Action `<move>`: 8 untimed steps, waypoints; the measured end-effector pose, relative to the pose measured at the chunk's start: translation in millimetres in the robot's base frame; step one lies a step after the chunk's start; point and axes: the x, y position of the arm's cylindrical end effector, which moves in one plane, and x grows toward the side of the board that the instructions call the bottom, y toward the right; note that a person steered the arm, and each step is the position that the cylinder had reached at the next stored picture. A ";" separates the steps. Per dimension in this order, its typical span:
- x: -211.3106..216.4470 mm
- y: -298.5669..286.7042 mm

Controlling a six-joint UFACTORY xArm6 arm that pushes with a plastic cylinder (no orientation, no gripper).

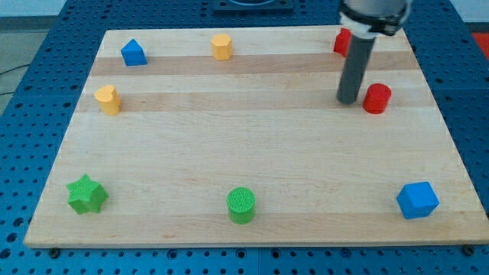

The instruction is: Push the red star diagonal top left to the red circle

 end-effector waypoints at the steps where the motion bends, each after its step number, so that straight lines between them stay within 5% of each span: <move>1: -34.2 20.5; 3: -113.0 88.1; 4: -164.7 47.4; 6: -160.1 -58.3; 8: -183.5 -2.7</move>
